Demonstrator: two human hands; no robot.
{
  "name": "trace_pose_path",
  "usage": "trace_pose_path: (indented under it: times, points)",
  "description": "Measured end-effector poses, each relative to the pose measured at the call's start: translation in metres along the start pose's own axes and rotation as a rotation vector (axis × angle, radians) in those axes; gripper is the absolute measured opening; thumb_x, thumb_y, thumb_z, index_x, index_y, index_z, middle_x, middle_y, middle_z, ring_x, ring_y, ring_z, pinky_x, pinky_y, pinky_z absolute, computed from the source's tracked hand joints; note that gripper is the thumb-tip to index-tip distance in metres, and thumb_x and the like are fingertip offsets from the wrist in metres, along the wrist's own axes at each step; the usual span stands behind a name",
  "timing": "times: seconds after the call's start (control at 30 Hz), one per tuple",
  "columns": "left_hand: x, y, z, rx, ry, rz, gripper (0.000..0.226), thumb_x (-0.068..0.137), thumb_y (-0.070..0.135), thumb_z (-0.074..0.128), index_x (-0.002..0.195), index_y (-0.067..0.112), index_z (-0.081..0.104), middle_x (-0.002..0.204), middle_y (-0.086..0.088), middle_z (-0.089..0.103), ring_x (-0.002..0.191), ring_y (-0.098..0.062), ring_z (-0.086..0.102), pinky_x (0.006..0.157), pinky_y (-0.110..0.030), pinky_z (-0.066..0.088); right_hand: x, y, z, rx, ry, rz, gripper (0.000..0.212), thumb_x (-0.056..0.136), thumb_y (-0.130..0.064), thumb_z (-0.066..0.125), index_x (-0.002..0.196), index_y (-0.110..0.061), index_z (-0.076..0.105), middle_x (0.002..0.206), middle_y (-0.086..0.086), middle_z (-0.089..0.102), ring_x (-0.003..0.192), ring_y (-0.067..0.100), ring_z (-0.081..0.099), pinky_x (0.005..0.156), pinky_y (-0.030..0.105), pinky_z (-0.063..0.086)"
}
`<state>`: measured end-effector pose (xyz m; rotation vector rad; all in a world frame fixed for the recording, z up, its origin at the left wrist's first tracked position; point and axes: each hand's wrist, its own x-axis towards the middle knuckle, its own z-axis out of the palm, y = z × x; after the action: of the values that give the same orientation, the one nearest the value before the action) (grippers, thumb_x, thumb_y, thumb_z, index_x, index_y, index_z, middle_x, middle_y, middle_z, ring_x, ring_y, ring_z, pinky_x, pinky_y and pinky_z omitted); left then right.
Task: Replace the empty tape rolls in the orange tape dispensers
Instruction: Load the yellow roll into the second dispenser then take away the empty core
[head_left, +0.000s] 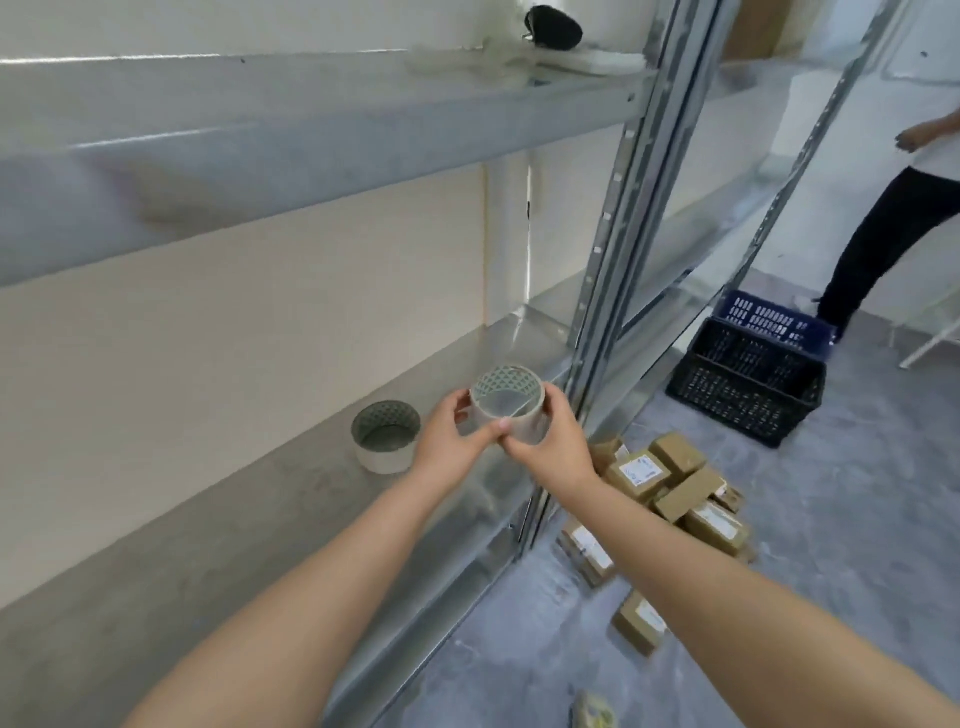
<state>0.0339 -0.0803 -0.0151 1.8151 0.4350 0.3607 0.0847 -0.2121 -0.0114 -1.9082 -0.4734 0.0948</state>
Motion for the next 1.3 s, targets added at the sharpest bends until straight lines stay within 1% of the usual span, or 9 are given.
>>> trace_pose_path:
  times: [0.2,0.37,0.5,0.63,0.73,0.83,0.93,1.13,1.3]
  points:
    - [0.044,0.015,0.067,-0.139,0.198,-0.119,0.052,0.079,0.021,0.072,0.125,0.008,0.052,0.127,-0.01,0.059,0.118,-0.023,0.055,0.103,-0.041,0.043,0.085,0.033,-0.05,-0.094,-0.198,-0.087,0.063,0.069,-0.033,0.079,0.121,-0.018,0.048,0.109,-0.008,0.059,0.1,0.005,0.055,0.072,-0.003,0.038]
    - [0.069,0.019,0.092,-0.096,0.268,-0.166,0.063,0.079,0.021,0.071,0.135,0.013,0.044,0.135,-0.002,0.053,0.12,-0.016,0.05,0.091,-0.02,0.042,0.139,0.054,-0.061,-0.131,-0.359,-0.107,0.08,0.067,-0.034,0.079,0.132,-0.016,0.037,0.118,-0.007,0.057,0.107,0.009,0.054,0.088,0.023,0.047]
    - [0.092,0.011,0.094,-0.009,0.295,-0.212,0.061,0.084,0.015,0.065,0.139,0.013,0.04,0.14,-0.004,0.05,0.124,-0.02,0.05,0.09,-0.014,0.04,0.171,0.064,-0.051,-0.128,-0.445,-0.127,0.08,0.063,-0.034,0.082,0.128,-0.014,0.039,0.112,-0.008,0.053,0.103,0.007,0.052,0.083,0.018,0.042]
    - [0.112,0.001,0.097,0.089,0.333,-0.249,0.046,0.084,0.019,0.062,0.128,0.021,0.051,0.128,-0.001,0.06,0.108,-0.013,0.056,0.083,-0.013,0.041,0.197,0.078,-0.038,-0.155,-0.524,-0.092,0.083,0.058,-0.042,0.08,0.124,-0.013,0.04,0.103,-0.009,0.052,0.094,0.007,0.054,0.072,0.002,0.04]
    - [0.125,-0.011,0.099,0.203,0.328,-0.298,0.04,0.079,0.032,0.062,0.118,0.028,0.055,0.118,0.0,0.066,0.105,-0.021,0.063,0.088,-0.032,0.05,0.214,0.09,-0.027,-0.216,-0.582,-0.055,0.083,0.057,-0.042,0.081,0.122,-0.013,0.04,0.106,-0.005,0.057,0.097,0.013,0.06,0.081,0.022,0.052]
    - [0.135,-0.023,0.1,0.341,0.383,-0.27,0.044,0.072,0.046,0.065,0.112,0.029,0.058,0.109,0.003,0.069,0.097,-0.019,0.065,0.078,-0.029,0.05,0.22,0.101,-0.021,-0.265,-0.573,-0.076,0.083,0.055,-0.045,0.079,0.121,-0.013,0.041,0.108,0.0,0.06,0.1,0.019,0.061,0.084,0.034,0.055]
    - [0.138,-0.036,0.106,0.429,0.445,-0.214,0.053,0.069,0.051,0.069,0.114,0.026,0.058,0.109,0.006,0.069,0.098,-0.017,0.064,0.079,-0.032,0.051,0.219,0.11,-0.02,-0.271,-0.543,-0.167,0.075,0.059,-0.039,0.078,0.12,-0.013,0.042,0.11,0.001,0.059,0.1,0.025,0.057,0.087,0.045,0.051]
    - [0.132,-0.043,0.116,0.411,0.49,-0.171,0.061,0.071,0.043,0.073,0.124,0.018,0.053,0.115,0.001,0.066,0.102,-0.02,0.061,0.083,-0.038,0.049,0.219,0.112,-0.022,-0.191,-0.571,-0.249,0.068,0.066,-0.026,0.077,0.122,-0.006,0.044,0.115,0.007,0.059,0.106,0.026,0.058,0.094,0.049,0.044]
    - [0.128,-0.03,0.118,0.389,0.406,-0.278,0.088,0.073,0.034,0.072,0.144,0.01,0.027,0.133,-0.005,0.057,0.119,-0.024,0.055,0.095,-0.036,0.046,0.222,0.114,-0.026,-0.227,-0.681,-0.237,0.093,0.069,-0.029,0.076,0.141,-0.004,0.024,0.133,0.011,0.053,0.124,0.027,0.05,0.106,0.049,0.037]
